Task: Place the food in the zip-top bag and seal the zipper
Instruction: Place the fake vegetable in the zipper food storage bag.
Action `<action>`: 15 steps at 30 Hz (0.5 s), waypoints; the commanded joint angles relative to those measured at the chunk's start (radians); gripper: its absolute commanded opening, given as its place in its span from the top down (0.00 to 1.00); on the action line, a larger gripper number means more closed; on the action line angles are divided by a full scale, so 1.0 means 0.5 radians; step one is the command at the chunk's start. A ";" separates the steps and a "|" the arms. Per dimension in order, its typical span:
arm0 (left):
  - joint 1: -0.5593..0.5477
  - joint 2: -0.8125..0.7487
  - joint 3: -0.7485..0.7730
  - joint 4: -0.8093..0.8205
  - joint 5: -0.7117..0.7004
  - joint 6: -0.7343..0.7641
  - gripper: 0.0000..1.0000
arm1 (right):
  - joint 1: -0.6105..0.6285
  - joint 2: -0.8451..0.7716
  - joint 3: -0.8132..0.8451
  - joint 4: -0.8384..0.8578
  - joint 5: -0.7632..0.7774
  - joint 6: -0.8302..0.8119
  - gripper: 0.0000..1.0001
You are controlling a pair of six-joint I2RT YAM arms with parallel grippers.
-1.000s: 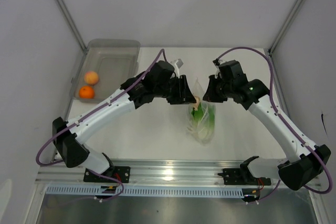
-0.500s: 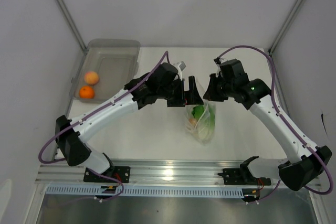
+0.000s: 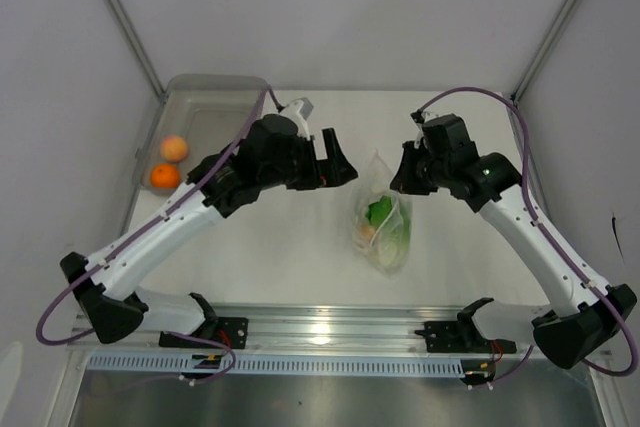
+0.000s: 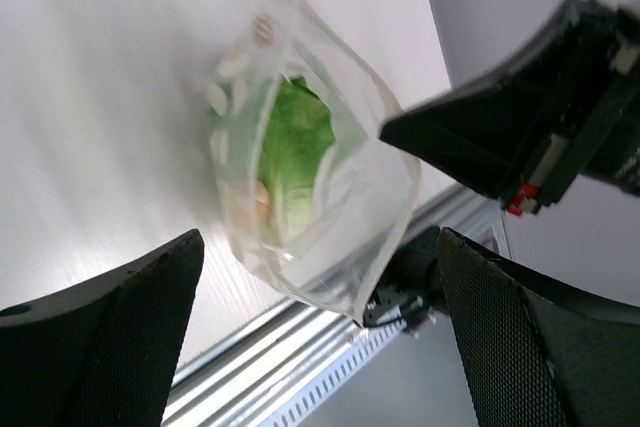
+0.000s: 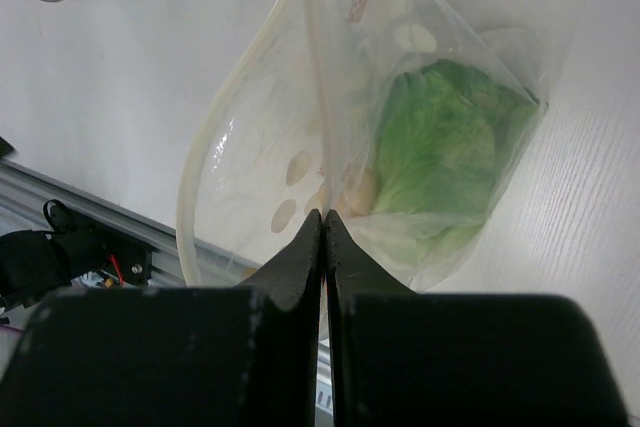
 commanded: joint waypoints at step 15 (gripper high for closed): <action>1.178 -0.085 -0.277 -0.227 -0.589 0.205 0.00 | 0.033 -0.038 -0.040 0.091 -0.006 -0.092 1.00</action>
